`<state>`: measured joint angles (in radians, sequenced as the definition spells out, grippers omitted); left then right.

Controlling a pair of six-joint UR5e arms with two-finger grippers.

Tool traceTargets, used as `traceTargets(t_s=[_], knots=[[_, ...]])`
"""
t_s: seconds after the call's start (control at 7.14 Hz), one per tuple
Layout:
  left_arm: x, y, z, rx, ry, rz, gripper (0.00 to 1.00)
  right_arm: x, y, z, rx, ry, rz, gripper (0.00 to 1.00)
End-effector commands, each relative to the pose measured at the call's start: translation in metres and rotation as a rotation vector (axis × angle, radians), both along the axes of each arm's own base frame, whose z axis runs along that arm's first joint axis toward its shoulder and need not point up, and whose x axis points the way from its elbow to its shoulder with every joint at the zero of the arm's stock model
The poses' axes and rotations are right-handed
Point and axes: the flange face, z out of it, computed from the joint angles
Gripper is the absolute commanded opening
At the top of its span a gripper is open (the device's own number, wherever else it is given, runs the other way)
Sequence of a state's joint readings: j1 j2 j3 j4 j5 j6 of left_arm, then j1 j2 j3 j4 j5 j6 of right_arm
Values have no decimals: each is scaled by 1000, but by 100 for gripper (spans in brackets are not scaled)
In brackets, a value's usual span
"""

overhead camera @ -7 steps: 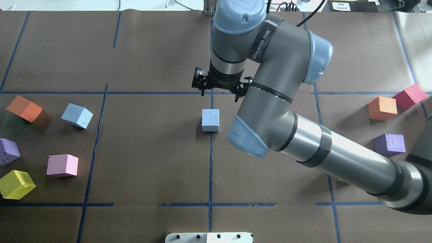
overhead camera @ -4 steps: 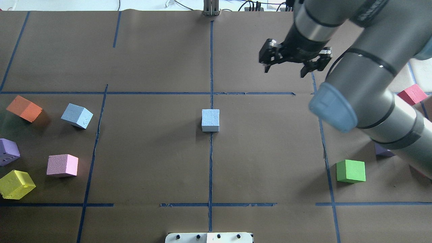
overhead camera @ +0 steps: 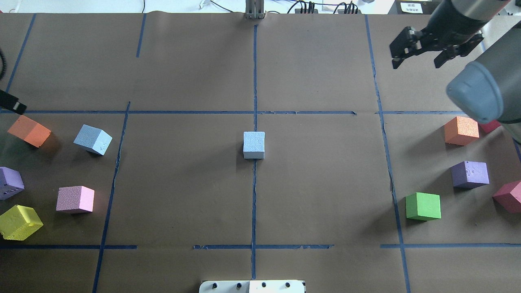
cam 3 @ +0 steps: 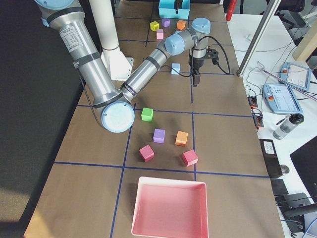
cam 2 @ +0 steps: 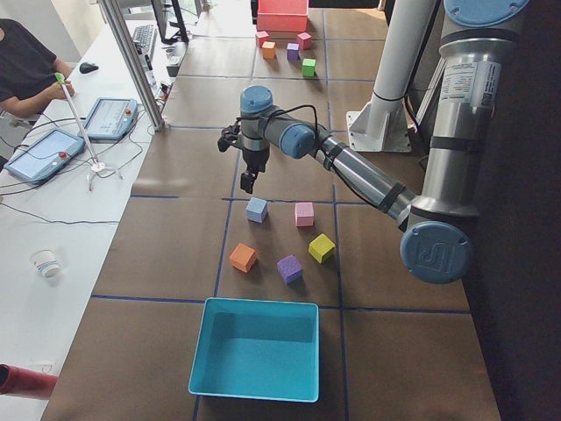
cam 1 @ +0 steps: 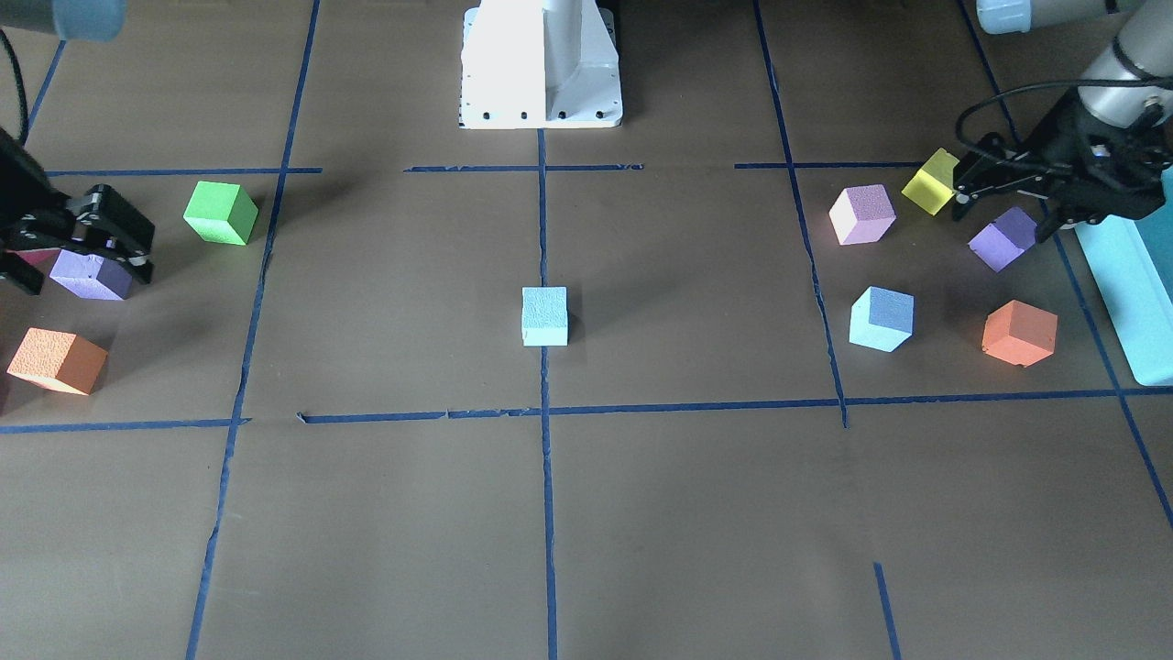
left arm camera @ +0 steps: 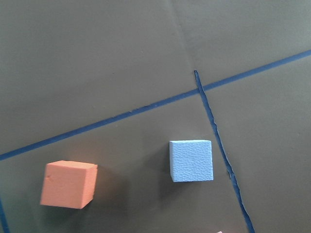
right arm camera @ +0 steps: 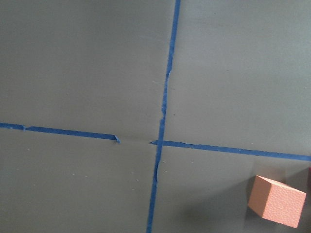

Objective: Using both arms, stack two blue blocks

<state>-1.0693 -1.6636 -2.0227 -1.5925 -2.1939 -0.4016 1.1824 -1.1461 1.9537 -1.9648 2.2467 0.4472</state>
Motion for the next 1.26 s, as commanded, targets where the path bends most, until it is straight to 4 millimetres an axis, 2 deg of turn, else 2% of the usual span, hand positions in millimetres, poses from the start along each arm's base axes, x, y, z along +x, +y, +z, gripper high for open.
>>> traceTargets(t_s=[0.0, 0.14, 0.42, 0.7, 1.12], knots=[[67, -13, 59, -8, 35, -40, 100, 55, 3, 49, -5, 11, -2, 100], [82, -15, 80, -8, 52, -61, 100, 67, 11, 73, 2, 16, -37, 100], [108, -8, 94, -12, 17, -35, 100, 105, 18, 105, 28, 33, -64, 100], [130, -15, 92, -17, 17, -17, 100, 116, 20, 119, 53, 42, -103, 100], [151, -15, 108, -37, -1, 14, 100, 118, 21, 126, 40, 49, -97, 100]])
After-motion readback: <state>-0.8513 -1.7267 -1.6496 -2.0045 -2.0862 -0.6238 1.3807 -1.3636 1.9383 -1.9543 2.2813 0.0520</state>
